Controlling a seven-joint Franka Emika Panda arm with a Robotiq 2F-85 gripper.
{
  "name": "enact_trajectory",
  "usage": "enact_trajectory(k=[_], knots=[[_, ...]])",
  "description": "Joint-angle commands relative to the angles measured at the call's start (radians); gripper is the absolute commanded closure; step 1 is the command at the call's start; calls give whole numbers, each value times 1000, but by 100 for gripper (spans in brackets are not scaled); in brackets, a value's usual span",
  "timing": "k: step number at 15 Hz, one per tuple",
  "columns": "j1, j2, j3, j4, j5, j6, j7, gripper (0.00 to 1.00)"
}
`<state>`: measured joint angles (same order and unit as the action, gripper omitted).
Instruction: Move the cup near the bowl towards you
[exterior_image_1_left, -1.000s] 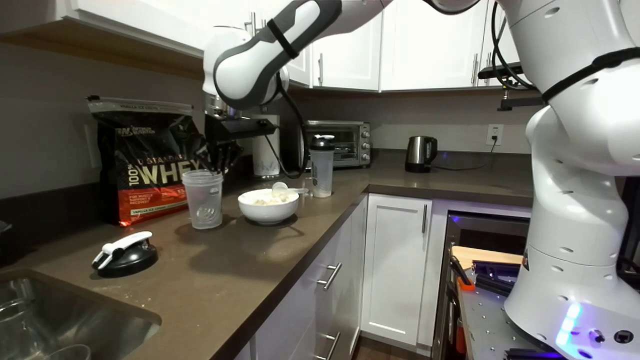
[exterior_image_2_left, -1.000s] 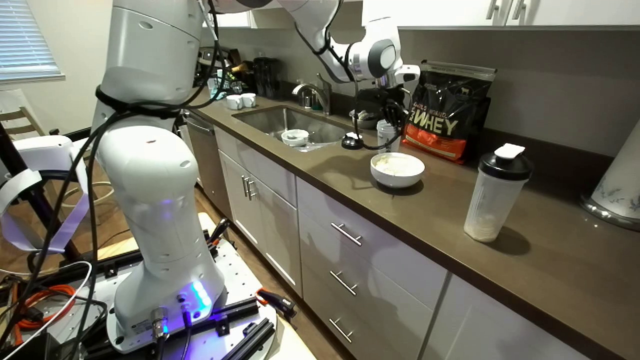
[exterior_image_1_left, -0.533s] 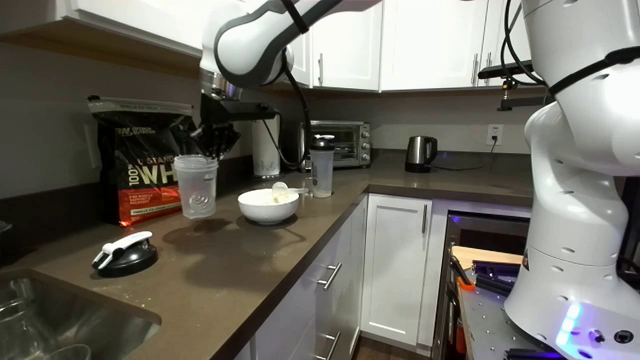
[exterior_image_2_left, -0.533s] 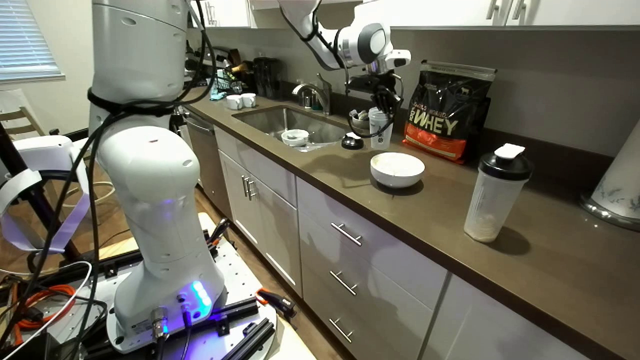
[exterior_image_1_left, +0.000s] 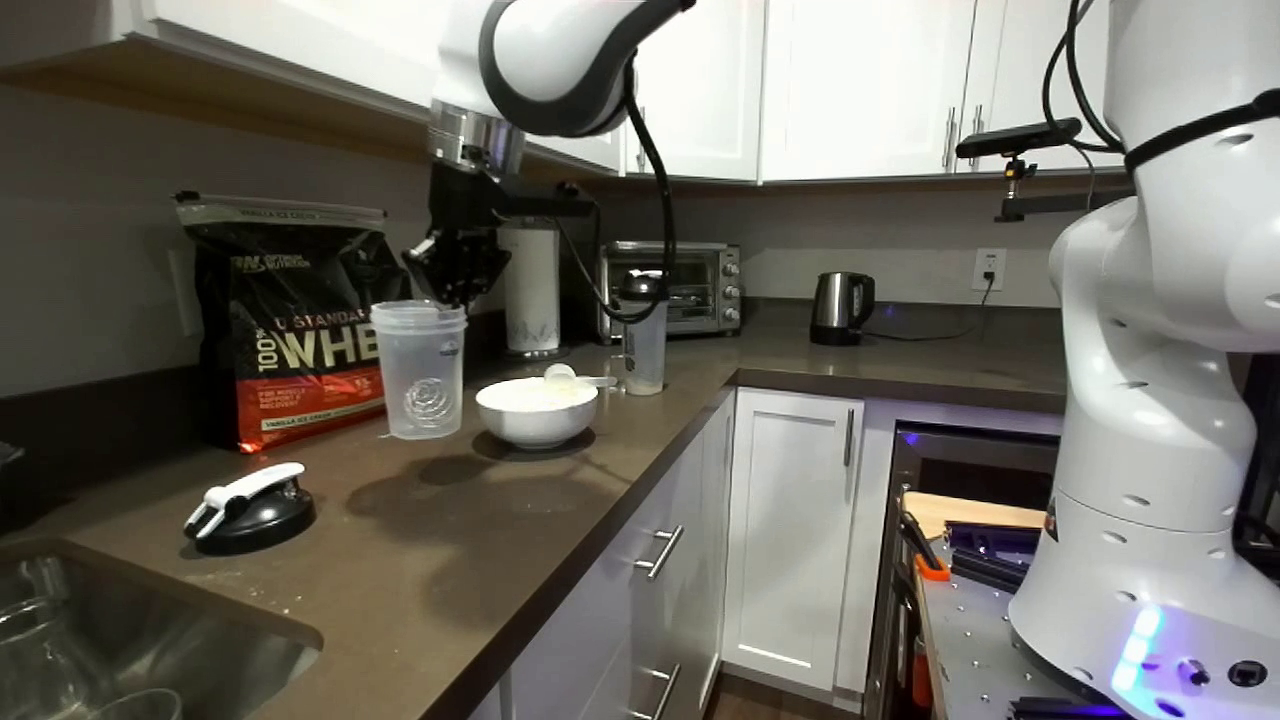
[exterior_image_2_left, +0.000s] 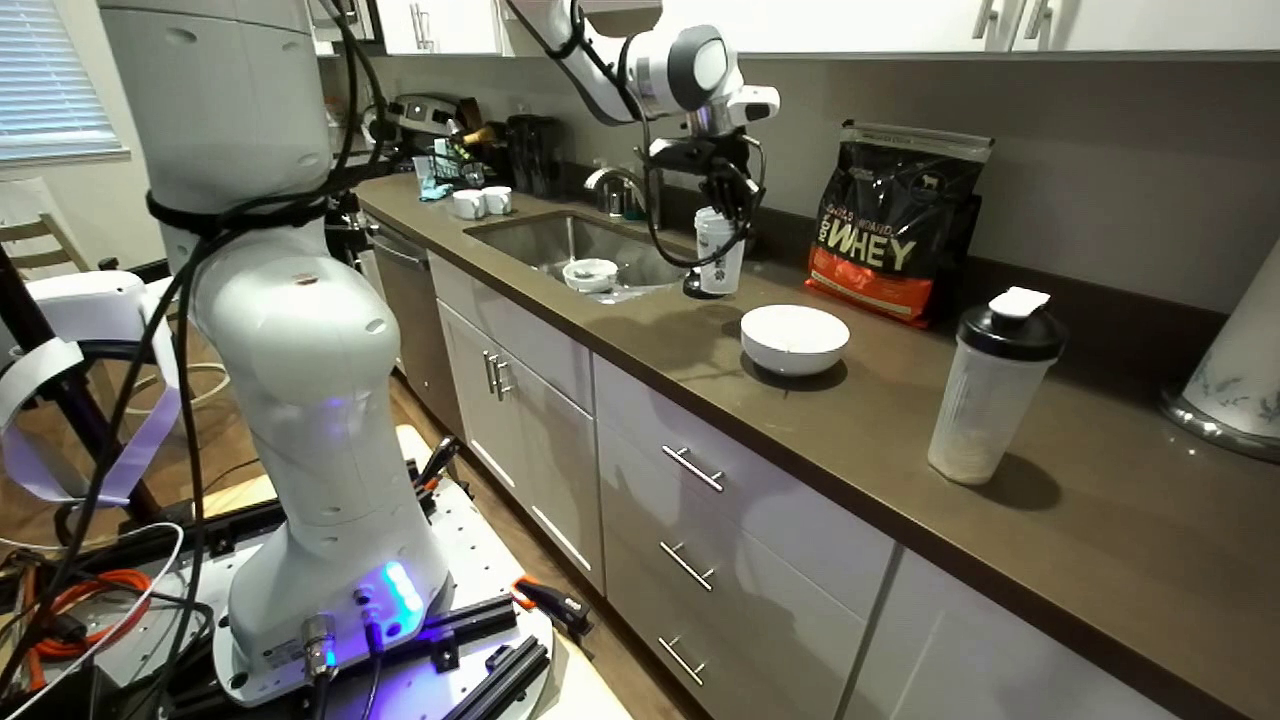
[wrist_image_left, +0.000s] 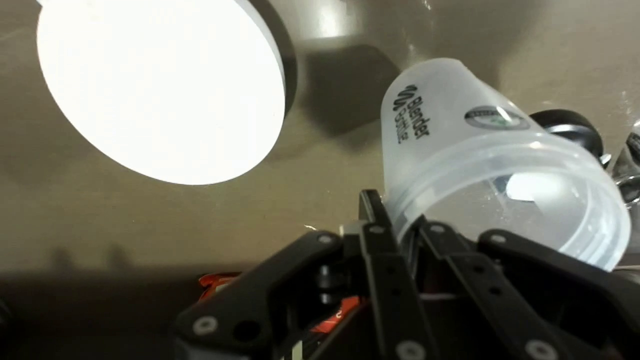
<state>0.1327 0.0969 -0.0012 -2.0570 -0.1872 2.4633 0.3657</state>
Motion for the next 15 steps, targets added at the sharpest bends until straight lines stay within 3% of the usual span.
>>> enact_trajectory(k=[1,15], knots=[[-13,-104,32,-121,25,5,-37,95],[-22,-180,74,-323,21,38,-25,95]])
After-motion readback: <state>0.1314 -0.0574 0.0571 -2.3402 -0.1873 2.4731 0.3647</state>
